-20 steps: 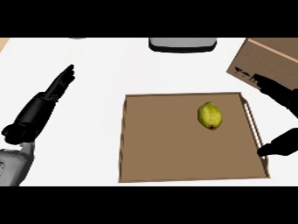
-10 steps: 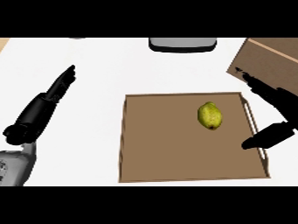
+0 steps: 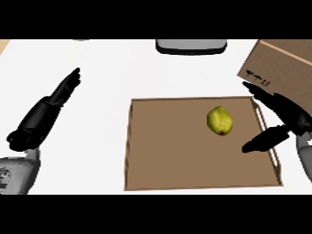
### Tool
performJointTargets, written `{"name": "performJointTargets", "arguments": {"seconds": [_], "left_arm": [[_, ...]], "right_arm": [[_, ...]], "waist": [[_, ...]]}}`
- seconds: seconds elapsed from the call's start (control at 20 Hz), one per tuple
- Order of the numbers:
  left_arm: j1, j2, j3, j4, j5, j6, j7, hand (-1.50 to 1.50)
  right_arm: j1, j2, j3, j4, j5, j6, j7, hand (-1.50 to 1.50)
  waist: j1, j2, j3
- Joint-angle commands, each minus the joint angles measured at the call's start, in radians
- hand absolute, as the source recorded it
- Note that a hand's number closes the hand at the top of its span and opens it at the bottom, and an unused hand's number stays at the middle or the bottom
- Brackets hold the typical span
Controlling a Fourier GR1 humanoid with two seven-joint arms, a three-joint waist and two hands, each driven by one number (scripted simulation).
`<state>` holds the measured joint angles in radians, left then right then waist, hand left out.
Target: Pick the pear from the tray and place it in the cardboard box
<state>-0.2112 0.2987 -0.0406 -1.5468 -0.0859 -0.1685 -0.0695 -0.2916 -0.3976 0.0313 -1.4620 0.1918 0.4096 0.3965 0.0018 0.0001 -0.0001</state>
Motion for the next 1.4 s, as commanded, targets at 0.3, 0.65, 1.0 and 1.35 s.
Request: {"name": "performJointTargets", "arguments": {"seconds": [0.3,0.65,1.0,1.35], "left_arm": [[-0.036,-0.048,0.021,-0.049,-0.031,-0.018,0.071,0.00],[0.009,-0.053,0.056,-0.018,-0.055,-0.056,0.006,0.00],[0.004,-0.078,0.064,-0.017,-0.087,-0.063,-0.004,0.00],[0.001,-0.091,0.065,-0.080,-0.066,-0.087,0.085,0.00]], "right_arm": [[0.012,0.108,0.023,0.133,0.110,-0.046,-0.149,-1.50],[-0.012,0.116,0.015,0.190,0.182,-0.025,-0.126,-1.50],[-0.014,0.179,0.012,0.248,0.218,-0.054,-0.166,-1.50],[-0.099,0.182,0.008,0.324,0.282,-0.130,-0.334,1.50]], "waist": [[0.001,0.000,0.001],[0.002,0.000,0.000],[0.000,0.000,0.000],[0.006,0.001,0.001]]}}
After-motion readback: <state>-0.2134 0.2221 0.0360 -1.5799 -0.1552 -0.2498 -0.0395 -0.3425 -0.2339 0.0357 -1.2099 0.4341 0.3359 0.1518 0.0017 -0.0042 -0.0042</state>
